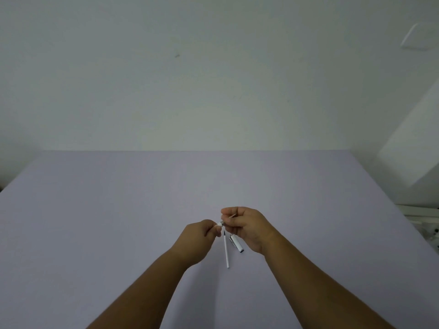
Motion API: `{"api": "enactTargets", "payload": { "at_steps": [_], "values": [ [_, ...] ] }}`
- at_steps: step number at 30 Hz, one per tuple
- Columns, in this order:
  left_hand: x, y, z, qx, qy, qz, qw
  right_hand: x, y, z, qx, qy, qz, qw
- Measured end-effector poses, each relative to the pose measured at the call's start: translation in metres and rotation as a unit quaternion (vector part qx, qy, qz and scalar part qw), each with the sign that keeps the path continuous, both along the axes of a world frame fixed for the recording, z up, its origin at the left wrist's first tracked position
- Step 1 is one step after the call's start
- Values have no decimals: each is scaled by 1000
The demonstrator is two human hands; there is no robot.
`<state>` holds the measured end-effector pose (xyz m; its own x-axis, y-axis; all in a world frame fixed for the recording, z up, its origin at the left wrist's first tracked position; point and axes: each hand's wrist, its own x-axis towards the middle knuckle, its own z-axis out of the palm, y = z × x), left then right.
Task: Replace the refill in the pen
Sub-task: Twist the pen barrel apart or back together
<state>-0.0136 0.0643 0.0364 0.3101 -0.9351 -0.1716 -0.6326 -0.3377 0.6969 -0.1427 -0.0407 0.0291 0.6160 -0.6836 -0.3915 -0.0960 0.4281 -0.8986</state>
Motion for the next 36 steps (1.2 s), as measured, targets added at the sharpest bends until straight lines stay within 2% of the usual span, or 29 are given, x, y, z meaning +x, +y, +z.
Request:
{"api": "enactTargets", "payload": {
  "at_steps": [4,7,10,14,19,22,24,29,33,36],
  "values": [
    [-2,1,2,-1,4,4,1000,-1,3,3,-9,55,-10,998],
    [-3,2,2,-1,-12,2,1000,-3,3,2,-26,26,-7,999],
    [-4,3,2,-3,-13,5,1000,-3,3,4,-2,2,1,1000],
    [-5,4,4,-4,-12,6,1000,-2,6,5,-9,48,-10,999],
    [-5,4,6,2,-21,8,1000,-3,4,6,-12,-4,7,1000],
    [-6,4,8,2,-19,8,1000,-2,7,11,8,26,0,1000],
    [-6,4,11,3,-16,7,1000,-3,7,11,-14,50,-5,999],
    [-8,3,13,2,-18,9,1000,-5,3,11,-19,-4,8,1000],
    [-9,3,14,2,-17,8,1000,-6,3,15,-7,50,0,999],
    [-9,3,13,6,-21,8,1000,-9,4,13,-33,31,6,999]
  ]
}}
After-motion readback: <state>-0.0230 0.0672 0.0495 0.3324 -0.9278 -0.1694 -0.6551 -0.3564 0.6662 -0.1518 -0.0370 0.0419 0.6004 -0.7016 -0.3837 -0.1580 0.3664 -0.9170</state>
